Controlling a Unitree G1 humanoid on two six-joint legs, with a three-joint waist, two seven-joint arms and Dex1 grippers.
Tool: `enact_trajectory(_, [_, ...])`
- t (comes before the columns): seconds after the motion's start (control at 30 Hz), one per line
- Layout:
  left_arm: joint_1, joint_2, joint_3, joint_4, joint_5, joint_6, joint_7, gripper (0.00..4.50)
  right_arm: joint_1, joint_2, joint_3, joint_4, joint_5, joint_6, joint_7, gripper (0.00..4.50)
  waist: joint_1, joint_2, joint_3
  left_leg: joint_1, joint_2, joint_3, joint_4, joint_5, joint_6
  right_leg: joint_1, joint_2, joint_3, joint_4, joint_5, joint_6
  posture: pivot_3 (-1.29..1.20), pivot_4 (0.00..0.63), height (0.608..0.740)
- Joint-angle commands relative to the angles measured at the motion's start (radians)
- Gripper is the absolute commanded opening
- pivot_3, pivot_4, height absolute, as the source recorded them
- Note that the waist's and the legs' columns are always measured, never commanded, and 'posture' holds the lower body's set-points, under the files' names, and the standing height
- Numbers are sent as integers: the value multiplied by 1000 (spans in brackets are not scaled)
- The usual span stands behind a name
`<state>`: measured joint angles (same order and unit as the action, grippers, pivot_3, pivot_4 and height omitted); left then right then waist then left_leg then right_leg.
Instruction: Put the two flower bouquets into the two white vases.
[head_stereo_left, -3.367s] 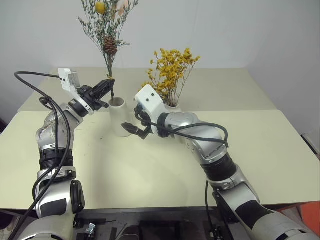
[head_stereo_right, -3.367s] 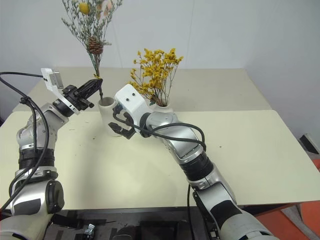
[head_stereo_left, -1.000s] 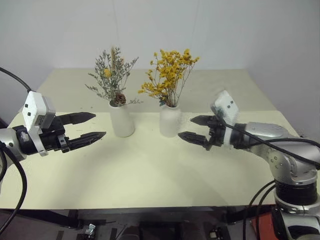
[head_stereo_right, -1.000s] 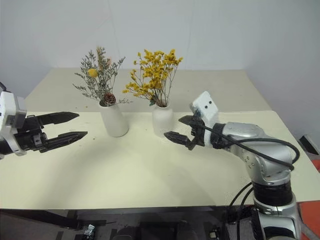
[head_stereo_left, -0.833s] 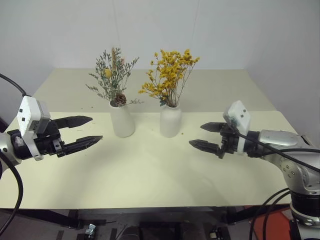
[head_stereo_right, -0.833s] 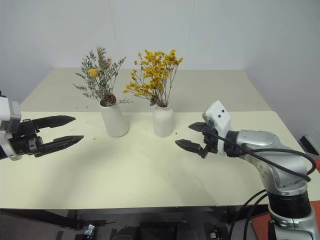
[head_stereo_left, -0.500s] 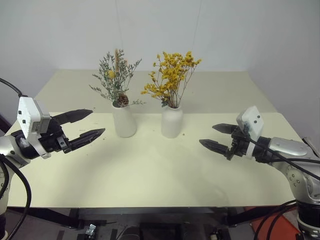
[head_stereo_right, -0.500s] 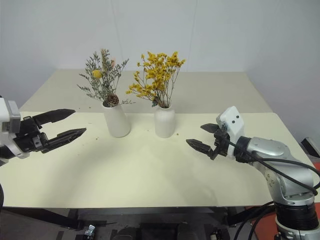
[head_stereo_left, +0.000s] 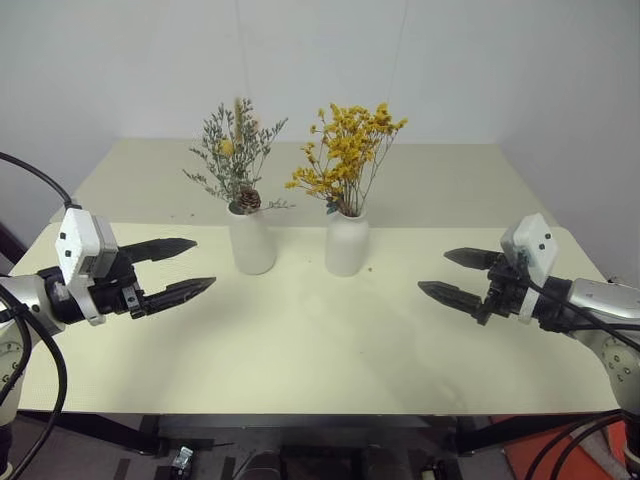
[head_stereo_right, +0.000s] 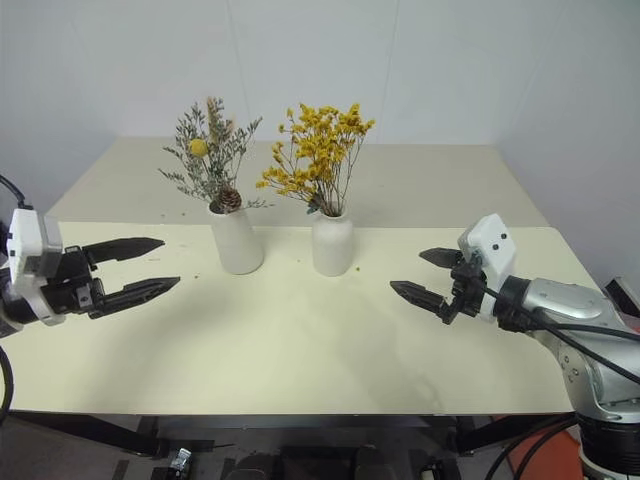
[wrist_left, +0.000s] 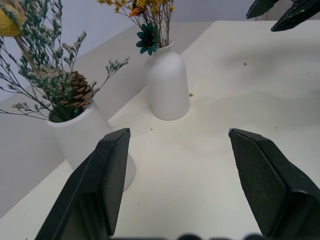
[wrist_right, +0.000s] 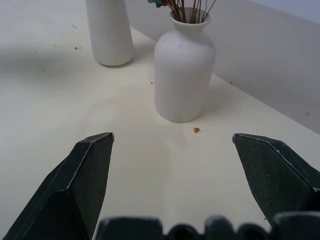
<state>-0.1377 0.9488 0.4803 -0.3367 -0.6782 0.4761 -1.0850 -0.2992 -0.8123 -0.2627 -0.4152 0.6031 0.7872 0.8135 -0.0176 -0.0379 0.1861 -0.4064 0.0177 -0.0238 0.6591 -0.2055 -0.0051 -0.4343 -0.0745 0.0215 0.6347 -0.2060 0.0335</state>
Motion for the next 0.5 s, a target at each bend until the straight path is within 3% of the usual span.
enact_trajectory(0.03, [8, 7, 11, -6, 7, -28, -10, 3431, -29, -24, -24, 4, 15, -15, 7, 4500, 0, 0, 0, 0, 0, 0, 0, 0, 0, 0, 0, 0, 0, 0, 0, 0, 150, 740])
enact_trajectory(0.5, [25, -13, 13, -15, 3, -44, 2, 3431, -63, -61, 10, 43, -10, -21, 13, 4500, 2, 0, 0, 0, 0, 0, 0, 0, 0, 1, 0, 0, -3, 0, 0, 0, 150, 740])
